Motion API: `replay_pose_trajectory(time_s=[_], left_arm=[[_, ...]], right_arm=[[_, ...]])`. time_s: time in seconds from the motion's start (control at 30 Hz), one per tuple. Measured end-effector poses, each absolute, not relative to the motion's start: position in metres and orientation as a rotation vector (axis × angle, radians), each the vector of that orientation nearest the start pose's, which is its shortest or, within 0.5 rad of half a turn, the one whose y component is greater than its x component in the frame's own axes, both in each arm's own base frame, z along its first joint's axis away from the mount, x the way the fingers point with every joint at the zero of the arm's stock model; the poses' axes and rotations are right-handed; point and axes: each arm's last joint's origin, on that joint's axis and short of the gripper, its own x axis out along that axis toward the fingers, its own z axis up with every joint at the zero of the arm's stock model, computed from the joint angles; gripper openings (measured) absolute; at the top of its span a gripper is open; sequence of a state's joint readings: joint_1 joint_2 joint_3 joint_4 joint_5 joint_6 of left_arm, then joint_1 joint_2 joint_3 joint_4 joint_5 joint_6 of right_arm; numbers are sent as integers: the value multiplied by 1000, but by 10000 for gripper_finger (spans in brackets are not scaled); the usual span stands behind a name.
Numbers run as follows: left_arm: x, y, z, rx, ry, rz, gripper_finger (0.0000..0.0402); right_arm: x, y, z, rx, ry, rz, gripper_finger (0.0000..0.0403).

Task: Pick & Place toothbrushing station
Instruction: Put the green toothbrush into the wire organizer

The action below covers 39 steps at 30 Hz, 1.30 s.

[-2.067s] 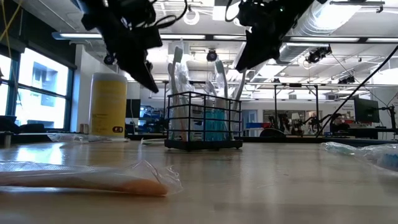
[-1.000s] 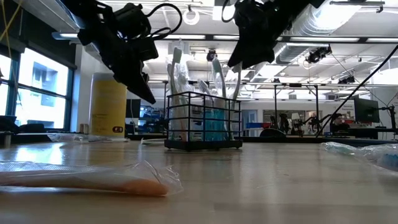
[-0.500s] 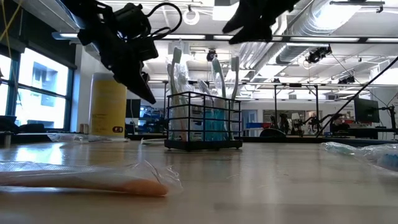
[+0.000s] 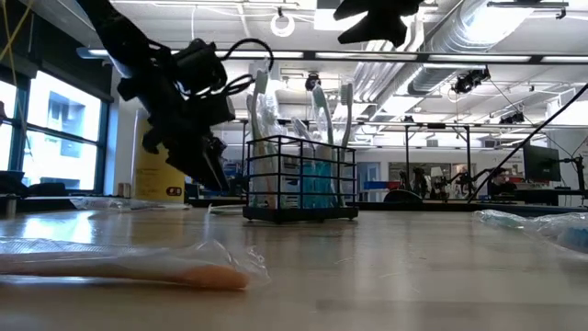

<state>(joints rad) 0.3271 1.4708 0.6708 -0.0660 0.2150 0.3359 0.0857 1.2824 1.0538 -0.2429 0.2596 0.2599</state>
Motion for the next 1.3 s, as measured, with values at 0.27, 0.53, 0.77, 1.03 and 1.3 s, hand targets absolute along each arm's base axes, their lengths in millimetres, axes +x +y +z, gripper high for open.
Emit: replay_pose_trajectory(time_s=[0.27, 0.53, 0.77, 1.03, 1.3], left_arm=[[261, 89, 157, 143, 859, 199, 177], [264, 87, 155, 147, 834, 100, 177], [270, 90, 139, 148, 864, 102, 177], [274, 93, 126, 158, 897, 145, 177], [272, 92, 121, 110, 943, 172, 116]], right_arm=[[281, 27, 316, 167, 439, -198, 234], [285, 27, 311, 169, 463, -204, 234], [292, 28, 303, 164, 479, -206, 234], [293, 28, 303, 163, 482, -201, 234], [295, 28, 299, 162, 496, -195, 234]])
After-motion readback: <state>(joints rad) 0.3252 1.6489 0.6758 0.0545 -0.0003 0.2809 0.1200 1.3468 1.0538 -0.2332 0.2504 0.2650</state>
